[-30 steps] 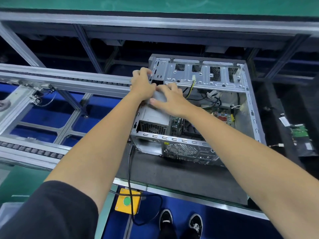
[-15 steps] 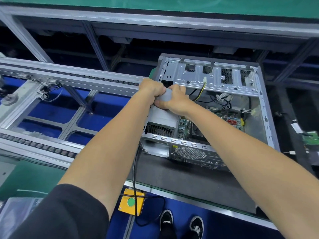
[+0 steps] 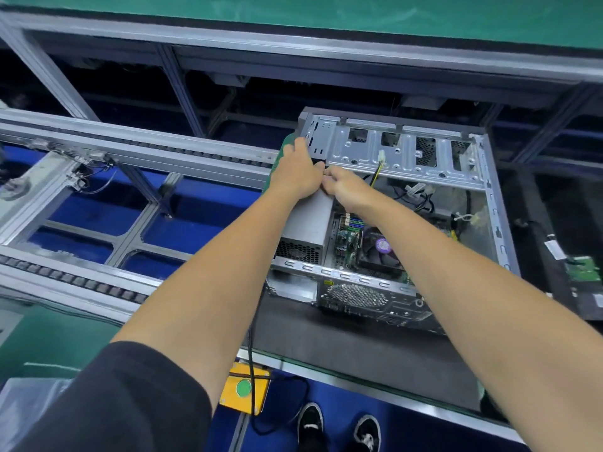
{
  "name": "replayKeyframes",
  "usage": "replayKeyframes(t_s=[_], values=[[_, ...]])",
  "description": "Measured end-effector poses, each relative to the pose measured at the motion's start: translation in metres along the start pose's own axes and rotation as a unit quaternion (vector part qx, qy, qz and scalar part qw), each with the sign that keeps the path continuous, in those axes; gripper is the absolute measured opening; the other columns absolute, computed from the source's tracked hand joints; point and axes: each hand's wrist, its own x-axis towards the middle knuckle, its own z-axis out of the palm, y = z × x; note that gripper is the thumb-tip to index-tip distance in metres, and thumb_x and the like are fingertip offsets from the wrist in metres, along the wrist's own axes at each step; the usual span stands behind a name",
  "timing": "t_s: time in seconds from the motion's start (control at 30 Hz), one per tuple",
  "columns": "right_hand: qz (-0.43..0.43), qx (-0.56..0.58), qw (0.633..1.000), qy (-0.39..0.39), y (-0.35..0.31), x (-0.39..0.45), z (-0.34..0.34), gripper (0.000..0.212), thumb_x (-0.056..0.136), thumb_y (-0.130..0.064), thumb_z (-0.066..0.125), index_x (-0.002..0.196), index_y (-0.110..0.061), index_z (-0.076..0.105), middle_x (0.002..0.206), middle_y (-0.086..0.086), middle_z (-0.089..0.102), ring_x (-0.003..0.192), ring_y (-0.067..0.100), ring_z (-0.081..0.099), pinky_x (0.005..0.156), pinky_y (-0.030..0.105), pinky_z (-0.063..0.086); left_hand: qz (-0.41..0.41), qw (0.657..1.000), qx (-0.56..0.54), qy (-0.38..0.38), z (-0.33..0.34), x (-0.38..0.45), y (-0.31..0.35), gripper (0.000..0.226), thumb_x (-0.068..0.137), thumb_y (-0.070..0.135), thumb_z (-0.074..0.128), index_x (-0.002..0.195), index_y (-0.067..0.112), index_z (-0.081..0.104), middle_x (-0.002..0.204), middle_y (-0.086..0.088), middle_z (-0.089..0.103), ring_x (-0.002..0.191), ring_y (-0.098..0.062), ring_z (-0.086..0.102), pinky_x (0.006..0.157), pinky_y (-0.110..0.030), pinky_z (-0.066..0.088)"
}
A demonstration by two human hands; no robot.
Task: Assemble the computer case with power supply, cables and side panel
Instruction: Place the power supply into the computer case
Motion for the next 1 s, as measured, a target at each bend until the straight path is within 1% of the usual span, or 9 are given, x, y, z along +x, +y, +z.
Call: replayKeyframes(t_s=[0.17,0.23,0.37,0.6,0.73,0.83,0.9,0.97,1.0], values=[[-0.001,-0.055,0.998,-0.012,-0.004,0.001,-0.001,0.019,0.105,-0.017,0.038,0.090,-0.013,0.050,0.086,0.006,0.047,0.078,0.019,0.038,0.069,0.034,0.028,0.027,1.000,0.005,0.012,0.004,0.000,-0.008,0.031,0.091,0.017,0.043,0.122,0.021,0.044,0.126,-0.007,0.041,0.092,-0.027,0.050,0.075,-0.034,0.034],[-0.010,-0.048,0.999,-0.020,-0.007,-0.002,-0.003,0.028,0.104,-0.015,0.040,0.077,-0.020,0.044,0.076,-0.001,0.042,0.070,0.015,0.035,0.063,0.031,0.025,0.023,1.000,-0.004,0.006,0.003,0.001,-0.009,0.033,0.089,0.017,0.044,0.122,0.022,0.044,0.126,-0.006,0.041,0.090,-0.025,0.049,0.074,-0.034,0.034],[-0.010,-0.041,0.999,-0.034,-0.010,-0.005,-0.004,0.033,0.104,-0.012,0.041,0.072,-0.019,0.037,0.069,-0.002,0.034,0.061,0.013,0.028,0.056,0.029,0.021,0.023,1.000,0.000,0.003,0.004,0.001,-0.009,0.038,0.088,0.017,0.044,0.126,0.021,0.044,0.129,-0.006,0.041,0.096,-0.024,0.047,0.081,-0.034,0.036],[0.005,-0.043,0.997,-0.058,-0.013,-0.005,-0.008,0.029,0.094,0.000,0.044,0.072,-0.017,0.036,0.068,0.001,0.032,0.062,0.017,0.027,0.055,0.031,0.019,0.024,1.000,0.004,0.007,0.005,0.001,-0.009,0.043,0.083,0.012,0.043,0.126,0.021,0.043,0.130,-0.007,0.041,0.102,-0.027,0.049,0.081,-0.035,0.034],[0.009,-0.042,0.997,-0.070,-0.011,-0.001,-0.011,0.014,0.092,0.001,0.043,0.086,-0.011,0.045,0.071,0.005,0.031,0.062,0.019,0.026,0.053,0.029,0.021,0.025,1.000,0.004,0.011,0.006,0.002,-0.009,0.046,0.082,0.013,0.044,0.126,0.022,0.043,0.129,-0.007,0.041,0.094,-0.025,0.045,0.081,-0.035,0.034],[0.015,-0.009,0.997,-0.070,-0.007,0.002,-0.011,0.007,0.097,-0.006,0.046,0.098,-0.006,0.052,0.083,0.010,0.038,0.076,0.023,0.033,0.067,0.035,0.030,0.029,1.000,-0.003,0.010,0.006,0.002,-0.010,0.047,0.081,0.012,0.043,0.127,0.022,0.044,0.130,-0.007,0.041,0.100,-0.026,0.048,0.081,-0.035,0.034],[0.022,0.004,0.998,-0.059,-0.003,0.002,-0.009,0.019,0.101,-0.014,0.047,0.108,0.001,0.056,0.091,0.013,0.042,0.083,0.026,0.036,0.072,0.037,0.028,0.032,0.999,-0.017,-0.003,0.003,0.003,-0.011,0.043,0.086,0.014,0.045,0.129,0.022,0.044,0.133,-0.007,0.040,0.109,-0.027,0.048,0.086,-0.035,0.037],[0.029,-0.001,0.999,-0.043,0.003,0.001,-0.008,0.031,0.104,-0.026,0.045,0.119,-0.002,0.057,0.104,0.020,0.053,0.093,0.035,0.051,0.073,0.043,0.045,0.056,0.998,-0.020,-0.014,-0.001,0.002,-0.014,0.038,0.092,0.017,0.049,0.130,0.019,0.046,0.140,-0.009,0.035,0.126,-0.028,0.040,0.100,-0.037,0.036],[0.041,0.009,0.998,-0.040,0.007,0.001,-0.008,0.035,0.105,-0.032,0.045,0.124,-0.005,0.057,0.119,0.022,0.057,0.109,0.041,0.054,0.085,0.052,0.050,0.082,0.996,-0.011,-0.013,-0.004,0.000,-0.016,0.036,0.093,0.018,0.051,0.129,0.016,0.048,0.145,-0.011,0.031,0.135,-0.029,0.032,0.107,-0.037,0.029]])
